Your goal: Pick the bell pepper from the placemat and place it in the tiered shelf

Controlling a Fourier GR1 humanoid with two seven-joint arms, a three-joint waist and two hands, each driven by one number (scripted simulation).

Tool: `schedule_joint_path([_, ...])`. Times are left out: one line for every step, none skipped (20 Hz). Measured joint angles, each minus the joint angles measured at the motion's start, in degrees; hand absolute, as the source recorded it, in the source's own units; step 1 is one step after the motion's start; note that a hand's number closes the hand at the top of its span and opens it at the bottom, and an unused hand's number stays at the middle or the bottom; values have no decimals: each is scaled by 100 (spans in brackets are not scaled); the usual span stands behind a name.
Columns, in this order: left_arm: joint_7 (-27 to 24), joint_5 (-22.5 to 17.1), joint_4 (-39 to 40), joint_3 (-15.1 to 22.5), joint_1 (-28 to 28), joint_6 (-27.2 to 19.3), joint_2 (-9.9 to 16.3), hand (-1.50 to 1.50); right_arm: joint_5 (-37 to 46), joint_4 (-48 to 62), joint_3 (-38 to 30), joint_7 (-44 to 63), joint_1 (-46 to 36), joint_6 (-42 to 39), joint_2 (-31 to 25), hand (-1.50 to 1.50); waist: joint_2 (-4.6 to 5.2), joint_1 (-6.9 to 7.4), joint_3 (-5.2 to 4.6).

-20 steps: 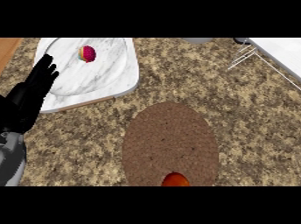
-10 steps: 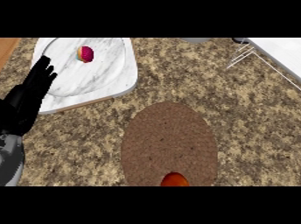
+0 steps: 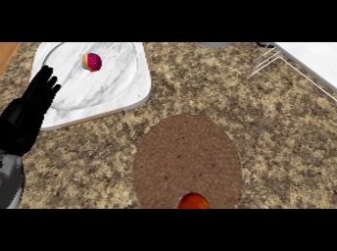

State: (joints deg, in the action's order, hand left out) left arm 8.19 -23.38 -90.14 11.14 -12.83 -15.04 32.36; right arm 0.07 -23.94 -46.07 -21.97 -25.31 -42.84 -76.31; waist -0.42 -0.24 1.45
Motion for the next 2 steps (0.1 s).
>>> schedule_joint_path([-8, -3, -13, 3, 22, -8, 7, 0, 15, -17, 4, -106, 94, 32, -11, -150, -3, -5, 0])
schedule_joint_path([4, 6, -15, 13, 11, -30, 10, 0, 29, -49, 19, -213, 184, 62, 2, -150, -6, -17, 0])
